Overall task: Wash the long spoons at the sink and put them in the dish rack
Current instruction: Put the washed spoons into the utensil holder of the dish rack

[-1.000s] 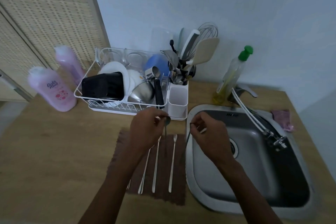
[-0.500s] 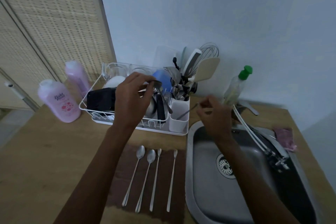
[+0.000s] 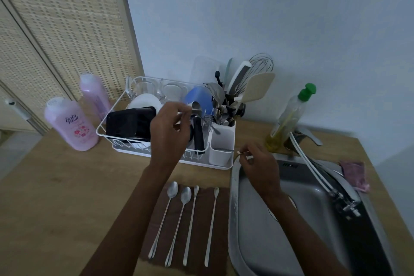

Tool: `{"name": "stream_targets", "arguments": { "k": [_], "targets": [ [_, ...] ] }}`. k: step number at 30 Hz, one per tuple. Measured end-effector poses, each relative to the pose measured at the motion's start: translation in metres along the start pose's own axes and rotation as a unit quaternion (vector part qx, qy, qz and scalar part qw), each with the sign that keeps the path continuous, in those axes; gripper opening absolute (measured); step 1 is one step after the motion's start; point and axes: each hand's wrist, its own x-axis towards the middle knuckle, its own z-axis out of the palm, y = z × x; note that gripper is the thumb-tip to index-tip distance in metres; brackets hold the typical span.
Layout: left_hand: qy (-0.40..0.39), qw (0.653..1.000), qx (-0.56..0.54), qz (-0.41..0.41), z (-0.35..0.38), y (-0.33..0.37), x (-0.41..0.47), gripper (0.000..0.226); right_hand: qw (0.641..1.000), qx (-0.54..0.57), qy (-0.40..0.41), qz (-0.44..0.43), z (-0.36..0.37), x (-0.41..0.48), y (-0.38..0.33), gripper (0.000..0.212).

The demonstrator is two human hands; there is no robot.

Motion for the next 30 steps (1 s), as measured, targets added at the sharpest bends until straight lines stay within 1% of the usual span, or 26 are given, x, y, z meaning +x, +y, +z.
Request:
{"name": "stream_targets", "arguments": {
  "k": [2,6,8,11,13,16,19,23,26,28,30],
  "targets": [
    [-0.020,1.000,0.009,0.004,0.012,-0.012,-0.011,0.005,1.000,-0.002,0.001,-0.002,-0.001,0.000,-0.001,0.018],
    [-0.049,0.998,-0.007,-0.040,0.040,-0.031,-0.036,0.012,1.000,-0.006,0.006,0.004,-0.002,-0.001,-0.002,0.014],
    [-0.064,0.997,0.002,-0.046,0.052,-0.032,-0.049,0.013,1.000,-0.007,0.008,0.009,-0.002,-0.003,-0.003,0.014],
    [-0.129,0.990,0.043,-0.041,0.060,-0.037,-0.071,0.008,1.000,-0.010,0.005,0.013,-0.004,-0.004,-0.004,0.014],
    [-0.141,0.984,0.102,-0.038,0.056,-0.045,-0.078,0.008,1.000,-0.007,0.001,0.011,-0.006,-0.003,-0.004,0.013],
    [-0.146,0.976,0.163,-0.017,0.043,-0.052,-0.073,0.016,1.000,-0.004,-0.001,0.010,-0.005,-0.003,-0.004,0.011],
    [-0.178,0.968,0.175,0.012,0.035,-0.052,-0.065,0.017,1.000,0.006,0.007,0.013,-0.003,-0.008,-0.003,0.011],
    [-0.203,0.964,0.169,0.019,0.035,-0.055,-0.063,0.015,1.000,0.011,0.014,0.008,0.004,-0.013,-0.002,0.016],
    [-0.194,0.968,0.159,-0.012,0.026,-0.060,-0.068,0.017,0.998,0.045,0.028,0.038,0.005,-0.017,-0.001,0.026],
    [-0.153,0.974,0.159,-0.059,0.014,-0.063,-0.077,0.016,0.992,0.071,0.058,0.093,0.005,-0.023,-0.001,0.031],
    [-0.125,0.972,0.174,-0.101,-0.001,-0.069,-0.091,0.013,0.981,0.095,0.080,0.148,0.009,-0.035,-0.002,0.031]
  ]
}}
